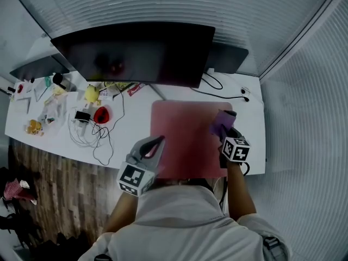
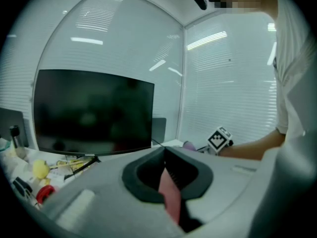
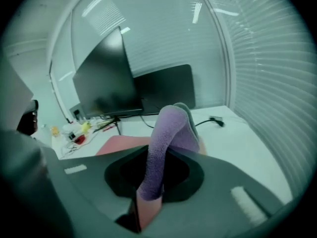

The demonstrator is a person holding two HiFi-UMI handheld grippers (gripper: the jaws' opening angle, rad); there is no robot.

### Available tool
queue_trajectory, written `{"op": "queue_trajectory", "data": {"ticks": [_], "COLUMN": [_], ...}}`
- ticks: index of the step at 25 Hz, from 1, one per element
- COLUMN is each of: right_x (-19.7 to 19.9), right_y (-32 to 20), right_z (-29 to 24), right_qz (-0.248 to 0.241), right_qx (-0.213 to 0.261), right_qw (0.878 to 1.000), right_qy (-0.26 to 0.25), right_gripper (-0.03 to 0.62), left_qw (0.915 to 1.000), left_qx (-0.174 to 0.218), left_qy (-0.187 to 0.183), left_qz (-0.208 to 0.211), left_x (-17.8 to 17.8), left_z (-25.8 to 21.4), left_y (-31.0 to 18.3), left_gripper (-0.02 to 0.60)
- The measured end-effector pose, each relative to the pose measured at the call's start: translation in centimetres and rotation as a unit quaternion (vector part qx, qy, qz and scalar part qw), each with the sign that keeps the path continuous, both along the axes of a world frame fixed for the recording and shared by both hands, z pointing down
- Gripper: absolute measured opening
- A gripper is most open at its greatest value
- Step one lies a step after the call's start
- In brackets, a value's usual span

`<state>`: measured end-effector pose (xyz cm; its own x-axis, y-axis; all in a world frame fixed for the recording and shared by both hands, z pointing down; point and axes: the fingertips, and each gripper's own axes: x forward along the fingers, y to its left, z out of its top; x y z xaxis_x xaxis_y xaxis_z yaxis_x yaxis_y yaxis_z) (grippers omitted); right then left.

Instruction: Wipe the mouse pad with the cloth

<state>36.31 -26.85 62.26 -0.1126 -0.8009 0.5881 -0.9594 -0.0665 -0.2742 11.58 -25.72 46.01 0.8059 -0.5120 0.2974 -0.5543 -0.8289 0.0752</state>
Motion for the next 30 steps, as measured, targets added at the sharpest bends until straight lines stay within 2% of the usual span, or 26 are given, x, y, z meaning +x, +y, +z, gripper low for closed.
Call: {"op": "queue_trajectory", "data": {"ticks": [3, 6, 11, 15, 19, 23, 26, 30], "right_x": [-8.5, -17.7, -31.2, -38.1, -39.1, -36.1, -32.6, -27.5], "right_y": [-1.4, -2.8, -4.2, -4.3, -5.0, -5.0, -3.9, -2.3], "right_z": [-1.8, -2.2, -0.6, 1.8, 5.3, 7.3, 7.8, 8.3], "right_qz": [-0.072, -0.152, -0.258, -0.305, -0.299, -0.258, -0.221, -0.190], "right_qx": [0.007, 0.004, -0.011, -0.034, -0.077, -0.109, -0.120, -0.123], "right_qw": [0.996, 0.985, 0.962, 0.948, 0.950, 0.960, 0.967, 0.973], "right_qy": [-0.047, -0.077, -0.090, -0.078, -0.045, -0.029, -0.031, -0.032], "right_gripper": [0.058, 0.058, 0.058, 0.058, 0.058, 0.058, 0.058, 0.058], "left_qw": [0.9998, 0.9987, 0.9957, 0.9946, 0.9955, 0.9967, 0.9970, 0.9980], "left_qx": [0.003, 0.001, -0.010, -0.026, -0.027, -0.013, -0.018, -0.012], "left_qy": [0.001, 0.001, 0.001, 0.004, 0.006, 0.008, 0.006, 0.002], "left_qz": [-0.018, -0.050, -0.092, -0.100, -0.091, -0.080, -0.076, -0.062], "left_x": [-3.8, -8.6, -15.8, -20.0, -22.9, -23.6, -22.3, -18.3], "left_z": [-0.8, -0.7, 0.4, 1.3, 1.6, 1.2, 1.2, 1.1], "left_y": [0.1, 0.0, 0.2, 0.6, 0.2, -0.7, -0.3, 0.2], "left_gripper": [0.003, 0.003, 0.003, 0.003, 0.003, 0.003, 0.003, 0.003]}}
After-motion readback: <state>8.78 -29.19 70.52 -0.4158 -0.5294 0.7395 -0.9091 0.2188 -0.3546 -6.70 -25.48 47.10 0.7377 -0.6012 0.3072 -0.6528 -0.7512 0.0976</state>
